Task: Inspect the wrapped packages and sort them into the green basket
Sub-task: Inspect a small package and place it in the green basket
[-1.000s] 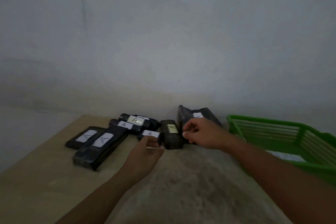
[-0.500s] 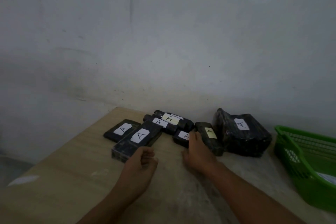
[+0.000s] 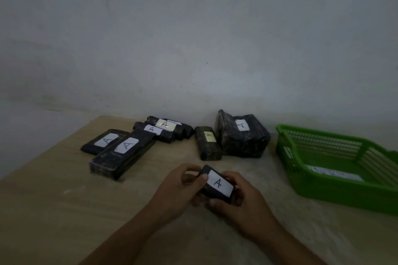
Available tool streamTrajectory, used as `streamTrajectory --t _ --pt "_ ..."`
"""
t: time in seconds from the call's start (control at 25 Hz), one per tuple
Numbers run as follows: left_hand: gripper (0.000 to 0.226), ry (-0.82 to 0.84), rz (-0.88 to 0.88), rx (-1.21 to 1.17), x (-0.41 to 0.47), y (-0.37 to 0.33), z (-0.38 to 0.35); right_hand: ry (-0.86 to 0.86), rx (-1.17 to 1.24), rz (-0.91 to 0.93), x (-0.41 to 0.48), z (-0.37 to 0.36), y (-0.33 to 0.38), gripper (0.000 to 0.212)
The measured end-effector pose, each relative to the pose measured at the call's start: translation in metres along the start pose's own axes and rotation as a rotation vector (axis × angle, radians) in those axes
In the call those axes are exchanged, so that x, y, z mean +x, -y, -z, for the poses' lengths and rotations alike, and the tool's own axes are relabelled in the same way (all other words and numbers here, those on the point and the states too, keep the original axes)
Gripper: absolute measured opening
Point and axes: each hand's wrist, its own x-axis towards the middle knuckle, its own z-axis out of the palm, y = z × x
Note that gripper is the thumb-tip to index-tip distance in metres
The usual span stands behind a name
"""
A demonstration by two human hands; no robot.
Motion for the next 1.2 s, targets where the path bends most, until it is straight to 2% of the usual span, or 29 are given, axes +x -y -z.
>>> streamTrajectory --t 0.08,0.24,0.44,0.56,0.68,0.84,0.96,1.12,1.2 --pt "0.021 -0.026 0.004 -0.087 -0.001 -0.005 -0.027 -0.035 0.195 -0.027 -0.016 0.015 -0.011 0.044" --pt "0.022 -0.015 0.012 -0.175 -0.001 0.000 -0.054 -0.136 0.371 -0.110 -0.018 0.020 -0.024 0.025" --pt "0.033 0.105 -0.022 -0.178 -0.007 0.000 -0.048 -0.066 0.277 -0.063 -0.017 0.021 -0.032 0.017" --pt "0.035 0.160 -0.073 -0.142 -0.008 -0.002 -0.050 -0.116 0.221 -0.016 -0.017 0.023 -0.034 0.015" --pt "0.026 0.109 -0.127 -0.060 -0.007 -0.001 -0.053 -0.166 0.178 0.019 -0.017 0.020 -0.034 0.016" --pt "0.020 0.064 -0.162 0.001 0.001 0.003 -0.047 -0.073 0.315 0.012 -0.016 0.019 -0.037 0.020" --pt "0.019 0.063 -0.157 -0.001 0.002 0.005 -0.047 -0.057 0.298 0.017 -0.013 0.020 -0.042 0.027" --pt "0.023 0.057 -0.150 -0.031 0.002 0.007 -0.049 -0.115 0.276 -0.010 -0.009 0.016 -0.043 0.025" --pt "0.029 0.105 -0.145 -0.028 0.001 0.007 -0.046 -0.140 0.282 -0.011 -0.008 0.015 -0.044 0.025"
